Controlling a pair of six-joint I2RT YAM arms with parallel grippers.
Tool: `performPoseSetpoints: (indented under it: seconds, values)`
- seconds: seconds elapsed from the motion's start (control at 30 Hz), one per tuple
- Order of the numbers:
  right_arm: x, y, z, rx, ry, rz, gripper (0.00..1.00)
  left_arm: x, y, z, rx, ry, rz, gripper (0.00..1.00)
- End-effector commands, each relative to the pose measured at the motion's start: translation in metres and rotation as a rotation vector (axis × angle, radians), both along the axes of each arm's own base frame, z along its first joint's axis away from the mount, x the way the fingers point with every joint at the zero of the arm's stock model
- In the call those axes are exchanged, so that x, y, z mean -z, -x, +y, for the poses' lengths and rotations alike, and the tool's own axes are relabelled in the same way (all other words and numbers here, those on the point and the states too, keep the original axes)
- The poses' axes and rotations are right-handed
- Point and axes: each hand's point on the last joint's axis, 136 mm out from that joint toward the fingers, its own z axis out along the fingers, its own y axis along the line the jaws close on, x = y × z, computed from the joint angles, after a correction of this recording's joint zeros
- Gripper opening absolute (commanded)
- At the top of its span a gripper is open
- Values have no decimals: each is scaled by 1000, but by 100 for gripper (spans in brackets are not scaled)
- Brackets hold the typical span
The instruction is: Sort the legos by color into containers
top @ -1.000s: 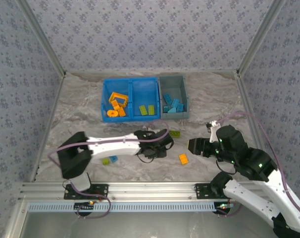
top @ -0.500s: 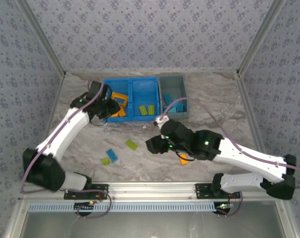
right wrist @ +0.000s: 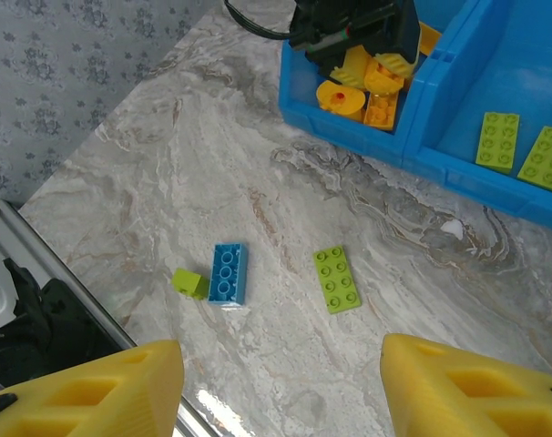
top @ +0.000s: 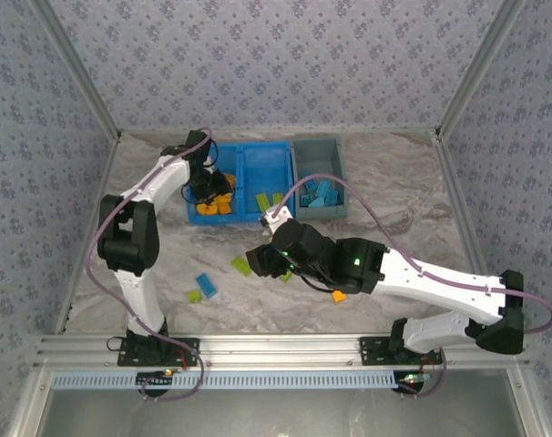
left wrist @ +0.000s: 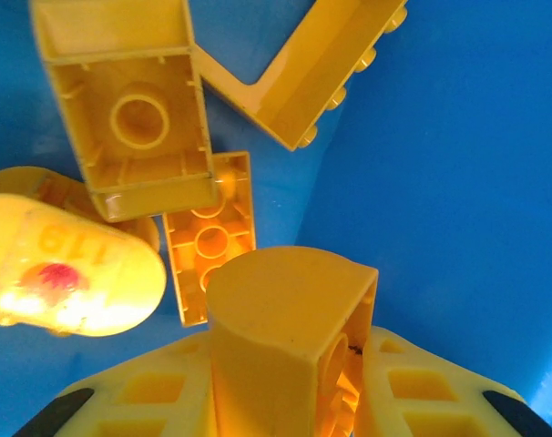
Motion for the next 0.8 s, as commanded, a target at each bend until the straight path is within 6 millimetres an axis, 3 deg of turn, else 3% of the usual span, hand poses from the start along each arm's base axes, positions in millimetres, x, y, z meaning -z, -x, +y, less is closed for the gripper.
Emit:
performPoseSetpoints:
  seconds: [0.0, 0.27, 0.53, 0.77]
  values:
    - [-1, -3, -10, 40, -5, -3, 61, -3, -1, -7, 30, 19, 32, 20]
    - [3, -5, -10, 50, -8, 6, 62, 18, 1, -6, 11, -5, 107, 22]
    - [6, -5, -13, 58, 1, 15, 62, 17, -23, -5, -9, -28, 109, 31]
    - [6, -4, -16, 66, -4, 15, 62, 13, -43, -6, 17, -51, 93, 33]
